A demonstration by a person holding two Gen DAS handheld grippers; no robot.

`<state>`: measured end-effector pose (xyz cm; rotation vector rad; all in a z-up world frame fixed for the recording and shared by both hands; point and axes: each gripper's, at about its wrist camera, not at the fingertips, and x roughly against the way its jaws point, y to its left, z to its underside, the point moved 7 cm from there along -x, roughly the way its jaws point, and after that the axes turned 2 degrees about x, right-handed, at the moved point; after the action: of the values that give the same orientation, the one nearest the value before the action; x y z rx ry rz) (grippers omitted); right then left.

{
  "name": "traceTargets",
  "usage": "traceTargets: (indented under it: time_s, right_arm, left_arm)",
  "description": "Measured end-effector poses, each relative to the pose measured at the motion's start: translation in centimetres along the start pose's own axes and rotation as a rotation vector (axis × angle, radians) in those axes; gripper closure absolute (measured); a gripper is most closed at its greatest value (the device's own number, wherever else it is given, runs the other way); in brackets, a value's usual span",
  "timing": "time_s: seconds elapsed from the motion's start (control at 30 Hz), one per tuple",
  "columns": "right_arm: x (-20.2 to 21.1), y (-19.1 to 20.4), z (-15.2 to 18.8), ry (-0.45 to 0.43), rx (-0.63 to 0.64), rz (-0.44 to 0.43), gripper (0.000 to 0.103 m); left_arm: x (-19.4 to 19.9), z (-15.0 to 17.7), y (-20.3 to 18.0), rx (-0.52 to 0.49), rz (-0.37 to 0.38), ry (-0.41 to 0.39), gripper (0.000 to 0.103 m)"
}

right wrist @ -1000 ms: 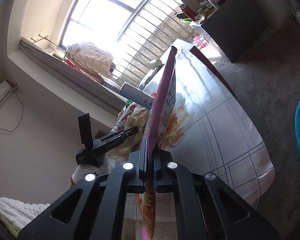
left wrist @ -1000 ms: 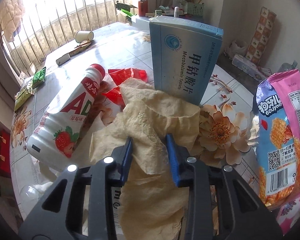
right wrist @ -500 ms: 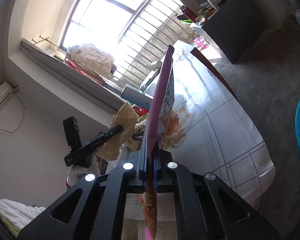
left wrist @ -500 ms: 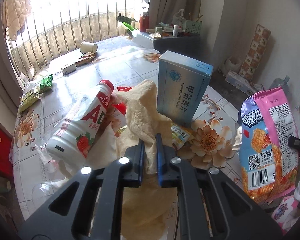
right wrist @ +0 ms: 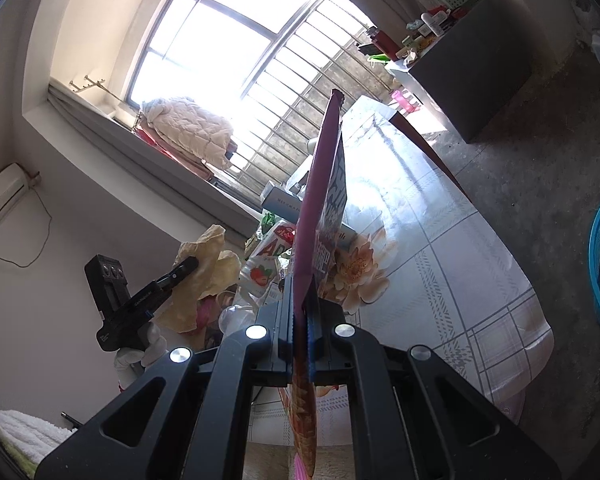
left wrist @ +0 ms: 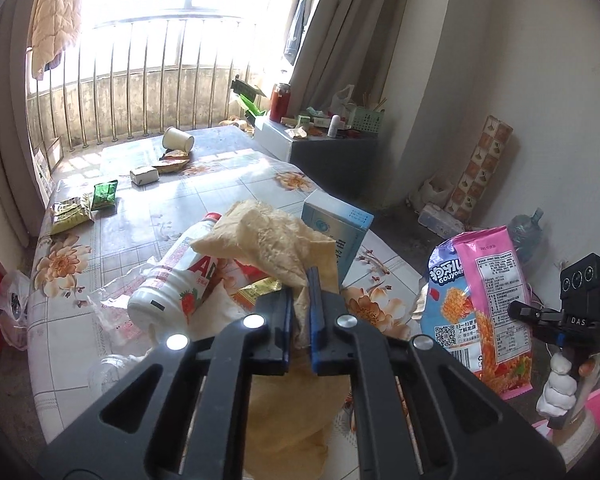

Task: Collect trash
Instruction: 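Carry the pink bag with the right tool while the left tool carries the beige paper to the basket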

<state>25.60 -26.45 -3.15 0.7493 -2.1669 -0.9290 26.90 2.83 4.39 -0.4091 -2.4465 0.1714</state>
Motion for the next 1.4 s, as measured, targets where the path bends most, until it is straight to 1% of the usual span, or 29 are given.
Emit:
traceTargets:
  time_s: [0.17, 0.37, 0.53, 0.7, 0.87, 1.0, 1.1, 1.2, 1.3, 1.4]
  right_arm:
    - [1.1, 0.7, 0.0, -0.026, 0.011, -0.01, 0.098]
    - [3.6, 1.1, -0.2, -0.078, 0.02, -0.013, 0.098]
    - [7.2, 0.5, -0.5, -0.151, 0.015, 0.0, 0.098]
    - [11.8, -1.3, -0.7, -0.24, -0.009, 0.052, 0.098]
    - [16.9, -4.1, -0.9, -0.34, -0.047, 0.139, 0.098]
    - [20.6, -7.1, -1.0, -0.412, -0.077, 0.268, 0.098]
    - [22.4, -9.5, -1.1, -0.449, -0.099, 0.377, 0.098]
    - [23.7, -12.5, -1.4, -0.458, -0.135, 0.467, 0.098]
    - [23.8, -15.6, -1.1, -0.451, -0.179, 0.55, 0.098]
    - [23.4, -18.8, -0.9, -0.438, -0.231, 0.59, 0.098]
  left_arm:
    - [1.6, -0.3, -1.6, -0.024, 0.017, -0.018, 0.1]
    - [2.6, -0.9, -4.9, -0.052, 0.07, -0.028, 0.1]
    - [1.8, -1.4, -9.9, -0.12, 0.132, -0.021, 0.1]
    - [-0.6, -1.4, -16.0, -0.183, 0.207, 0.016, 0.1]
    - [-4.3, -0.9, -23.3, -0.245, 0.282, 0.062, 0.1]
    - [-8.6, 0.4, -29.4, -0.291, 0.335, 0.128, 0.1]
    - [-12.3, 2.0, -33.9, -0.325, 0.369, 0.191, 0.1]
    - [-16.2, 4.2, -38.2, -0.36, 0.395, 0.262, 0.1]
    - [-20.4, 6.9, -41.6, -0.37, 0.41, 0.356, 0.1]
    - [-24.9, 9.4, -43.7, -0.366, 0.408, 0.445, 0.1]
